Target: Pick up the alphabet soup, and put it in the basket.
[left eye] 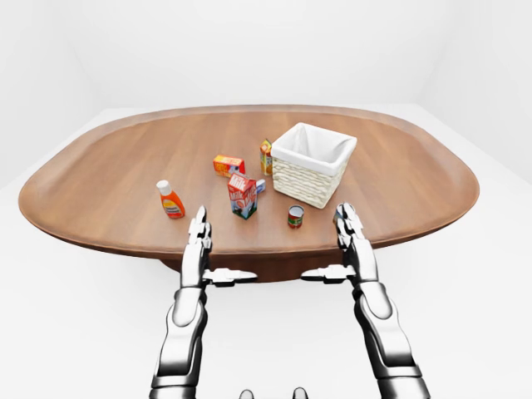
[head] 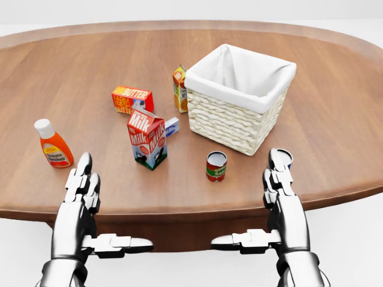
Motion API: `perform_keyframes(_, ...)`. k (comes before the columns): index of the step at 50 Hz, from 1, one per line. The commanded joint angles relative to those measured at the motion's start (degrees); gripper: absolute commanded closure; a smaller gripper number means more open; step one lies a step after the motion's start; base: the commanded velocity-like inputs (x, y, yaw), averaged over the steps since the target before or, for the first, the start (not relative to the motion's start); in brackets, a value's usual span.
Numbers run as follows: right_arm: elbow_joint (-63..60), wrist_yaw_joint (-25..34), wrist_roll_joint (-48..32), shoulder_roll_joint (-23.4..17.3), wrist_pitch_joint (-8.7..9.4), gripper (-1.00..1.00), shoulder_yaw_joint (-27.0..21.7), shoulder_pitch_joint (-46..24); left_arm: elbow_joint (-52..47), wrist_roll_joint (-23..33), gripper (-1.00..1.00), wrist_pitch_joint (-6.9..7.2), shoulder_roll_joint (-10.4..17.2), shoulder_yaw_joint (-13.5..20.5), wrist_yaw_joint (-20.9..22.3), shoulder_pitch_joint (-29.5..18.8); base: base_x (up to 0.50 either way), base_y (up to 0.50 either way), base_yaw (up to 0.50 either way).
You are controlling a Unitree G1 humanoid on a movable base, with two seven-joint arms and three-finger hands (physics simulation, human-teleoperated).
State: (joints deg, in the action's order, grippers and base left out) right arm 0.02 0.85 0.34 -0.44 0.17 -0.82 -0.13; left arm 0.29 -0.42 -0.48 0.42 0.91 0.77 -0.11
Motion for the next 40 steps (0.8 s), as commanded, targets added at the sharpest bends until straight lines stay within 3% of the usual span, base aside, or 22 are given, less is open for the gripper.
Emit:
perform_keyframes(1,0.03,1.32,0.48,-0.67,0.30,-1.00,-1.32,-0.21,2.06,-1.05,-1.00,-3.16,0.80,1.96,0.98,-1.01,0.00,0.00,0.00)
perform_keyframes(4,0.77,1.38,0.51,-0.72,-0.18,-1.00,-1.40,-0.45,0.73,-0.89,-1.00,-2.31,0.80,2.04,0.20,-0.69,0.00,0.00,0.00)
perform_keyframes(7,0.60,1.34,0.52,-0.67,-0.07,-1.00,-1.35,-0.39,1.49,-1.10,-1.00,-3.43,0.90,2.42,-0.15,-1.06,0.00,0.00,0.00)
perform_keyframes(13,1.06,1.30,0.51,-0.69,-0.36,-1.00,-1.37,-0.56,1.05,-1.32,-1.00,-3.69,0.99,2.62,-0.67,-1.16,0.00,0.00,0.00)
perform_keyframes(15,0.10,1.19,0.39,-0.60,0.19,-1.00,-1.17,-0.16,1.28,-1.38,-1.00,-4.35,1.02,2.76,-0.86,-1.23,0.00,0.00,0.00)
perform_keyframes(19,-0.48,1.12,0.37,-0.54,0.57,-1.00,-1.11,0.04,-0.74,-1.73,-1.00,-4.12,1.09,3.38,-2.05,-1.16,0.00,0.00,0.00)
perform_keyframes(24,1.14,1.28,0.47,-0.67,-0.58,-1.00,-1.33,-0.42,-3.49,-2.36,-1.00,-4.52,1.24,4.16,-3.20,-0.70,0.00,0.00,0.00)
perform_keyframes(26,0.59,1.25,0.64,-0.65,-0.17,-1.00,-1.38,-0.26,-6.84,-4.02,-1.00,-3.72,0.96,4.10,-2.60,0.37,0.00,0.00,0.00)
perform_keyframes(28,0.38,1.17,0.66,-0.62,-0.11,-1.00,-1.37,-0.13,-7.21,-4.00,-1.00,-4.48,0.86,4.36,-2.96,0.61,0.00,0.00,0.00)
perform_keyframes(32,0.97,1.09,0.58,-0.65,-0.54,-1.00,-1.40,-0.26,-8.12,-4.71,-1.00,-4.29,1.09,5.25,-3.50,0.57,0.00,0.00,0.00)
perform_keyframes(35,0.68,1.06,0.75,-0.59,-0.26,-1.00,-1.38,-0.20,-8.85,-7.02,-1.00,-2.54,1.27,6.60,-3.99,-0.29,0.00,0.00,0.00)
perform_keyframes(36,1.09,1.12,0.91,-0.59,-0.50,-1.00,-1.44,-0.36,-10.60,-9.77,-1.00,-0.71,1.35,7.15,-3.21,-0.24,0.00,0.00,0.00)
perform_keyframes(38,2.12,1.24,1.11,-0.70,-1.23,-1.00,-1.61,-0.68,-10.94,-9.14,-1.00,-1.04,1.74,7.78,-4.24,-0.45,0.00,0.00,0.00)
perform_keyframes(40,2.04,1.21,1.13,-0.70,-1.16,-1.00,-1.58,-0.64,-11.12,-11.60,-1.00,0.07,2.10,8.84,-3.90,-0.93,0.00,0.00,0.00)
